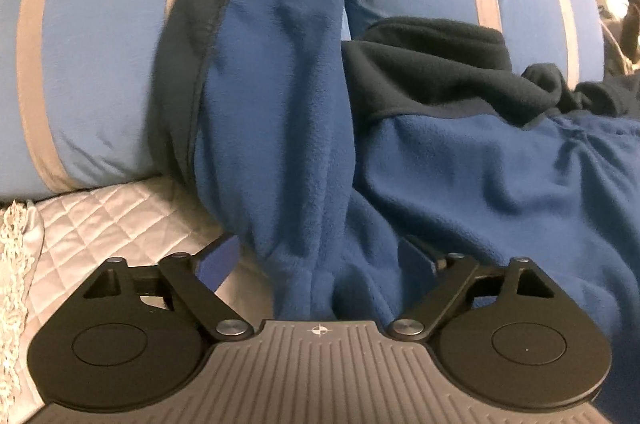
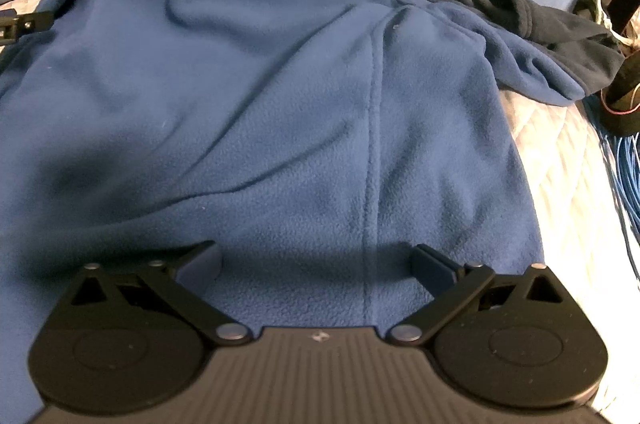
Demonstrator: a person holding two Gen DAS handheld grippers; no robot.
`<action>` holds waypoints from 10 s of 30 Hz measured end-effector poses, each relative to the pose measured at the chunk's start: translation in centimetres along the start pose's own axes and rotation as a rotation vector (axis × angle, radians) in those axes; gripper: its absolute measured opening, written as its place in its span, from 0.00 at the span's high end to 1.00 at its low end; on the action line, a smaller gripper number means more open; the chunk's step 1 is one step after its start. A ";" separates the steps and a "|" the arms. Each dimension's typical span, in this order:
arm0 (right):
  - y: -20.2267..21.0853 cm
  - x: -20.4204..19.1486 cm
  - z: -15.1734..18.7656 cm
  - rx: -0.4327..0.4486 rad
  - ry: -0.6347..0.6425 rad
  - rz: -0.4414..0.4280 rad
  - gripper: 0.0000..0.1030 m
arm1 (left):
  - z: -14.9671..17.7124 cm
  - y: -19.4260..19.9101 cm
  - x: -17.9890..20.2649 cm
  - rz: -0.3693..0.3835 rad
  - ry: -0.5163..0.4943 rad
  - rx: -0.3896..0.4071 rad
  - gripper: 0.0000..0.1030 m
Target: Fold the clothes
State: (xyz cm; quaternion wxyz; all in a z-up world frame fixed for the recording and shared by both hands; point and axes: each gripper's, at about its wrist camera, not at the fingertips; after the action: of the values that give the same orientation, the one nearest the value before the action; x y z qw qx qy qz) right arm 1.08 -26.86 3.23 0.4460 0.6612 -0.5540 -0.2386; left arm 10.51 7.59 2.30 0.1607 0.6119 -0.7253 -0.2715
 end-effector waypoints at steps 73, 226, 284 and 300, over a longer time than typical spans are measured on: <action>0.0 -2.5 -1.5 -0.009 -0.076 0.020 0.00 | 1.1 8.8 0.7 -0.392 -0.440 0.113 0.91; 3.5 -6.0 -2.6 0.138 -0.094 -0.498 0.00 | 21.2 35.3 -25.0 -0.580 0.928 0.187 0.41; -8.3 13.7 -11.8 0.439 -0.097 0.514 0.05 | 2.3 7.3 7.1 0.444 0.407 -0.136 0.26; -10.5 14.8 -14.2 0.401 -0.107 0.547 0.79 | 3.2 6.2 7.1 0.439 0.409 -0.185 0.26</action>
State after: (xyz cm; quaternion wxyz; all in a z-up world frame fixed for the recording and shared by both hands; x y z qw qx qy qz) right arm 22.09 -36.38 3.86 0.3249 0.5493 -0.7693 -0.0309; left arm 2.34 1.92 2.66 0.4130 0.4654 -0.7650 -0.1663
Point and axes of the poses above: each gripper's, at about its wrist camera, not at the fingertips, and y roughly against the way its jaws point, x to its right, z to its underside, and after that the axes turned 3 degrees about z, right-handed
